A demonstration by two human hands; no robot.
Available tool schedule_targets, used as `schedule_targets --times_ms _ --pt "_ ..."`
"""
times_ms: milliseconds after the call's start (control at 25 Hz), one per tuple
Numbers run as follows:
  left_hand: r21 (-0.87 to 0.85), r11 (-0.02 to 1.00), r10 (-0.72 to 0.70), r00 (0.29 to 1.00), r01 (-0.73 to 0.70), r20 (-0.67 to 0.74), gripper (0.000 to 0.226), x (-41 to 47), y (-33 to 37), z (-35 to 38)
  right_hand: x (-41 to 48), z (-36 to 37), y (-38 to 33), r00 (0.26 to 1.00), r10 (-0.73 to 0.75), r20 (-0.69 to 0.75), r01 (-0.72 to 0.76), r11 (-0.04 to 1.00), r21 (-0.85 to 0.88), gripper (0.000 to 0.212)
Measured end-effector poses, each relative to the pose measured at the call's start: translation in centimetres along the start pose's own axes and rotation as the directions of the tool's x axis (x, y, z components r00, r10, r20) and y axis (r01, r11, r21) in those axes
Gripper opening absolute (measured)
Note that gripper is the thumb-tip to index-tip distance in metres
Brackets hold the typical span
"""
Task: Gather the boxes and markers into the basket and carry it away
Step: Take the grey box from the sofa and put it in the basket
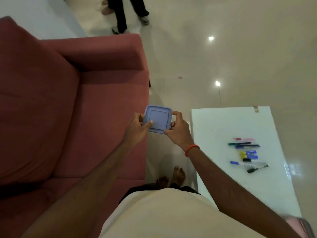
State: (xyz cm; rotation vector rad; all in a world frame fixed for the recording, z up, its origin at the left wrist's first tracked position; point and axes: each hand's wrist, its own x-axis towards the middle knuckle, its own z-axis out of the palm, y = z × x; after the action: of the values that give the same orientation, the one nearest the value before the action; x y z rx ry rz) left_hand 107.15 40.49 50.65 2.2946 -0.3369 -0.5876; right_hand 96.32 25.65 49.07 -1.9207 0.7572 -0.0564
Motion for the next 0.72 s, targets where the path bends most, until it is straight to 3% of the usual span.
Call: schedule_targets --times_ms 280,440,720 --pt "0.052 0.989 0.127 0.977 -0.138 0.172 0.030 -2.3 1.5 2.8 -5.8 -1.7 3.0 0.982 0.090 -0.168 -0.088 0.996 0.018 0.076" --pt "0.058 0.971 0.203 0.925 -0.233 0.320 0.034 -3.6 2.3 5.2 -9.9 -2.7 5.0 0.939 0.198 -0.283 -0.185 0.980 0.072 0.076" --pt "0.042 0.890 0.344 0.728 -0.455 0.593 0.032 -8.3 4.5 11.2 -18.8 -3.3 9.4 0.749 0.445 -0.491 -0.382 0.895 0.229 0.078"
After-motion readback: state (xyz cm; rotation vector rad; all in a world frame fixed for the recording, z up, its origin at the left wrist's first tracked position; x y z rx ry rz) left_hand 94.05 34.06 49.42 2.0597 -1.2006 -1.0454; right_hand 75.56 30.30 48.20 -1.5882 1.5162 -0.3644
